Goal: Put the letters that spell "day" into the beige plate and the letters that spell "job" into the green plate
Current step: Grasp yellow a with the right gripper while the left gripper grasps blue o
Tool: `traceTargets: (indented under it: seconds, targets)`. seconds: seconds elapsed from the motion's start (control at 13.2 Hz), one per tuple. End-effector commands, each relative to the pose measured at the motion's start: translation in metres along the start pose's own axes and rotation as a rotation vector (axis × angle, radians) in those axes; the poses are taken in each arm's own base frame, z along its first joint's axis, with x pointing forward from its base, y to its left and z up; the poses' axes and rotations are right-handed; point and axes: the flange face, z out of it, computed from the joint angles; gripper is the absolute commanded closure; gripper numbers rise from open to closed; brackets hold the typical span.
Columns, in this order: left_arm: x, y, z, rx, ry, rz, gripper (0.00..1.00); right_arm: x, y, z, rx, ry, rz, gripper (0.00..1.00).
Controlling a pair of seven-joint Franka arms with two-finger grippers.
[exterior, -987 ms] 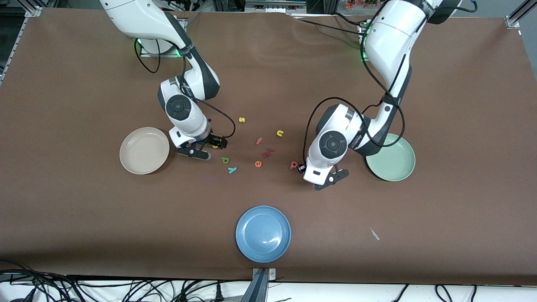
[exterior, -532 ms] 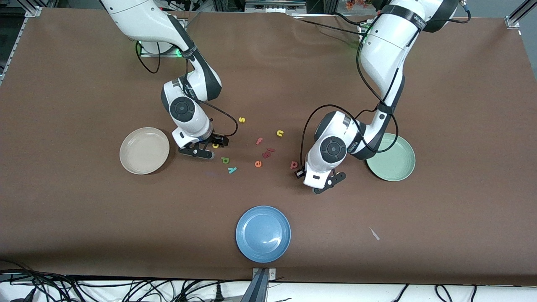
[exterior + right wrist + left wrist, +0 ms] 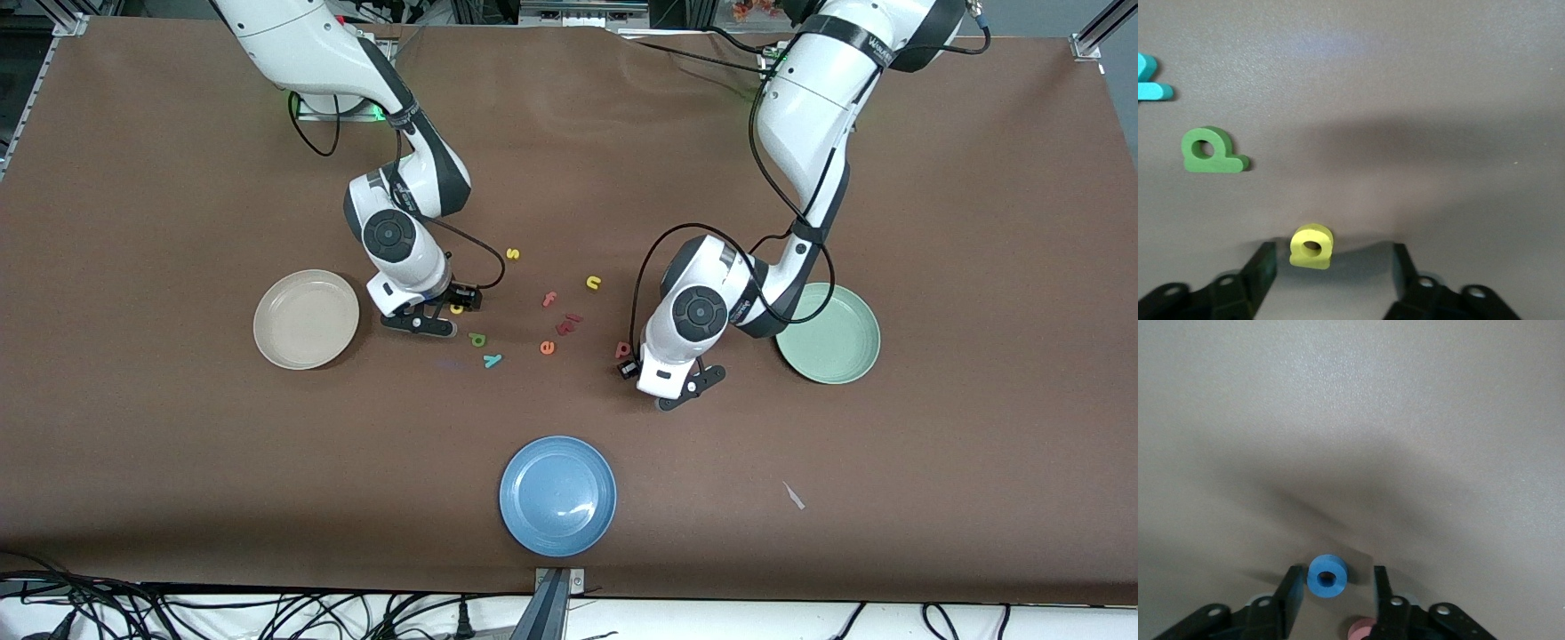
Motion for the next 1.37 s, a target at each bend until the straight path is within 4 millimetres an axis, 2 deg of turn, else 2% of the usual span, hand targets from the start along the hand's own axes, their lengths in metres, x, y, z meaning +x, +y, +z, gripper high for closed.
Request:
traceTargets:
  seconds: [0.0, 0.38, 0.53, 0.68, 0.84, 0.99, 1.14, 1.29]
  targets:
    - [0.002, 0.003, 0.005, -0.005, 0.004, -0.007, 0.57, 0.004, -0.005, -0.004, 0.007, 0.012, -0.025, 0.31]
    - [0.003, 0.002, 0.003, -0.005, 0.004, 0.003, 0.98, 0.005, -0.006, 0.000, 0.007, 0.012, -0.024, 0.36]
    - [0.007, 0.000, -0.003, -0.001, 0.011, 0.002, 0.98, 0.005, -0.006, 0.001, 0.006, 0.011, -0.024, 0.39]
    - [0.014, -0.004, -0.028, 0.030, 0.035, 0.034, 0.98, 0.004, -0.006, 0.001, 0.005, 0.011, -0.028, 0.39]
    - [0.028, -0.022, -0.054, 0.134, 0.067, 0.088, 0.99, 0.006, -0.007, 0.000, 0.008, 0.015, -0.034, 0.43]
    - [0.051, -0.047, -0.082, 0.197, 0.043, 0.153, 0.99, 0.008, -0.008, 0.002, 0.008, 0.015, -0.036, 0.46]
    - [0.077, -0.088, -0.112, 0.215, 0.003, 0.261, 1.00, 0.009, -0.009, 0.003, 0.008, 0.015, -0.036, 0.53]
    - [0.092, -0.139, -0.129, 0.229, -0.034, 0.341, 1.00, 0.011, -0.010, 0.005, 0.008, 0.015, -0.033, 0.56]
